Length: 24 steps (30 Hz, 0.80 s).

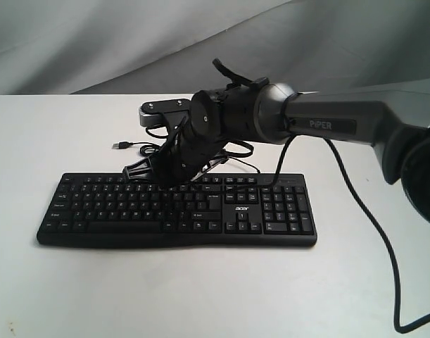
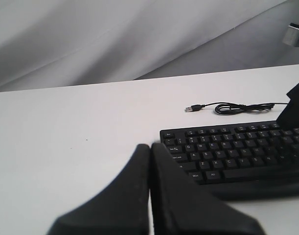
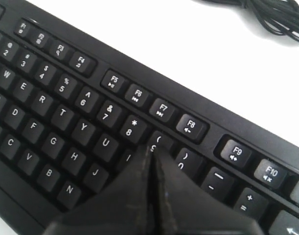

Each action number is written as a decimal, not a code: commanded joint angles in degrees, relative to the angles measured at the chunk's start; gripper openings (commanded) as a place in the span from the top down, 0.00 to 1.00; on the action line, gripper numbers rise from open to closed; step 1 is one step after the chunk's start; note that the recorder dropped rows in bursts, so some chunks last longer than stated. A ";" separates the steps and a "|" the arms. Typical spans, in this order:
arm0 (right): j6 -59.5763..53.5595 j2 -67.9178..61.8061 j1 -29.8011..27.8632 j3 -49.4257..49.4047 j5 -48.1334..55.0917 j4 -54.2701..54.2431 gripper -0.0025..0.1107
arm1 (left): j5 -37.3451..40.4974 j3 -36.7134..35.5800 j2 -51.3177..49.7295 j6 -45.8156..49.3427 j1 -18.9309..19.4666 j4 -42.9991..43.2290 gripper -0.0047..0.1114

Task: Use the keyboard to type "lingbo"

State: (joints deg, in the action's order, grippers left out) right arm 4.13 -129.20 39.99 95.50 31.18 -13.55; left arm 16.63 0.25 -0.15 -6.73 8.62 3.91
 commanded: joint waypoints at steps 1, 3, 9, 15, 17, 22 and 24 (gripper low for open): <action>0.31 0.81 -0.20 -0.35 0.29 0.68 0.98 | -0.26 -0.25 0.15 -0.23 0.11 -0.46 0.96; 0.31 0.81 -0.20 -0.35 0.29 0.68 0.98 | -0.26 -0.25 0.15 -0.23 0.11 -0.46 0.96; 0.31 0.81 -0.20 -0.35 0.28 1.17 0.98 | -0.26 -0.25 0.15 -0.23 0.11 -0.46 0.96; 0.31 -0.82 -0.20 -0.35 1.01 1.10 0.98 | -0.26 -0.25 0.15 -0.23 0.11 -0.46 0.96; 0.31 -1.21 -0.20 -0.35 1.02 0.92 0.98 | -0.26 -0.25 0.15 -0.23 0.11 -0.46 0.96; 0.20 -1.17 -0.20 -0.35 0.19 0.66 0.98 | -0.26 -0.25 0.15 -0.23 0.11 -0.46 0.96; 0.20 -1.17 -0.20 -0.35 0.32 0.66 0.98 | -0.26 -0.25 0.15 -0.23 0.11 -0.46 0.96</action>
State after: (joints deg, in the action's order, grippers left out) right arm 4.44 -130.57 39.99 95.50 31.85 -13.07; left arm 16.63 0.25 -0.15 -6.73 8.62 3.91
